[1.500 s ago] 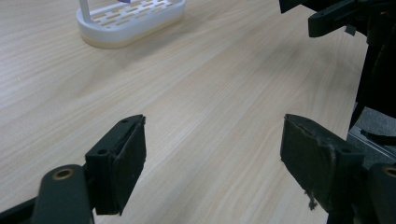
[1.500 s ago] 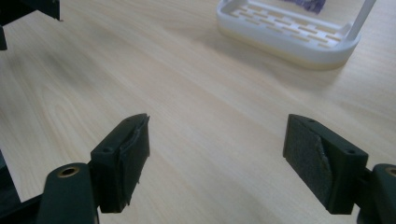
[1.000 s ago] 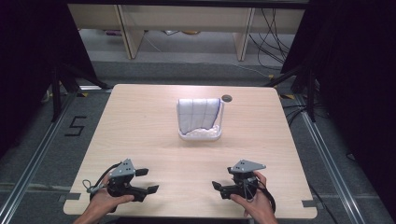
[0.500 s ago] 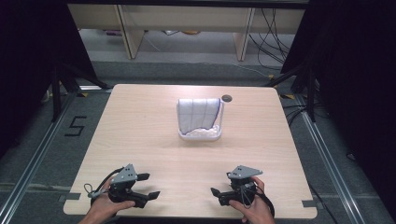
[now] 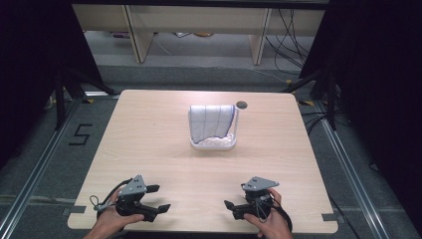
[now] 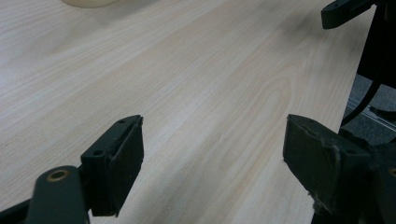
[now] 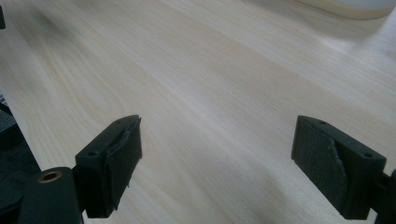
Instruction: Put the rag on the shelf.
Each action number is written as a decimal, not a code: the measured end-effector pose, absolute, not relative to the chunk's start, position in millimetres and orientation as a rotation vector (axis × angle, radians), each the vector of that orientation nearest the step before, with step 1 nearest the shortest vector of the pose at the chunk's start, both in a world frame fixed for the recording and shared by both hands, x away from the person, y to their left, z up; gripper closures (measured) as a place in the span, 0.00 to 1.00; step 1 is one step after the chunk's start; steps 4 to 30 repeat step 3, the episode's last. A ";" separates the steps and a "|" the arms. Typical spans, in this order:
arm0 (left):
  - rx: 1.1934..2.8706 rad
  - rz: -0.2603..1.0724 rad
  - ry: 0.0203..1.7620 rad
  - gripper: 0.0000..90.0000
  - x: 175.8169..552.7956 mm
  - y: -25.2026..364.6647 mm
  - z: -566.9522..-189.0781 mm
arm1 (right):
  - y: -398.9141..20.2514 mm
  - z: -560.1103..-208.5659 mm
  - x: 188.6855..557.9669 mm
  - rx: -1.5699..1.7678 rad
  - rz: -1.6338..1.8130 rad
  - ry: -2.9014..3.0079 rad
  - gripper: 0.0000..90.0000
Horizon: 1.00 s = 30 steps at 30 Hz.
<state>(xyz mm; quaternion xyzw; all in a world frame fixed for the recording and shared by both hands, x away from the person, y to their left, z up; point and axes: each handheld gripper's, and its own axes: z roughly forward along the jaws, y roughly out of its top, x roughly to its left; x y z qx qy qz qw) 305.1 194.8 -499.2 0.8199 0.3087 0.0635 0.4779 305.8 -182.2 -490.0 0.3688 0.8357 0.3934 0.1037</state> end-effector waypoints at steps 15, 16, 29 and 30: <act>2.020 0.160 0.749 0.22 305.8 196.4 -498.4 | -182.3 -489.2 305.4 1.096 1.154 2.464 0.19; 2.020 0.160 0.749 0.22 305.8 196.4 -498.4 | -182.3 -489.2 305.4 1.096 1.154 2.464 0.19; 2.020 0.160 0.749 0.22 305.8 196.4 -498.4 | -182.3 -489.2 305.4 1.096 1.154 2.464 0.19; 2.020 0.160 0.749 0.22 305.8 196.4 -498.4 | -182.3 -489.2 305.4 1.096 1.154 2.464 0.19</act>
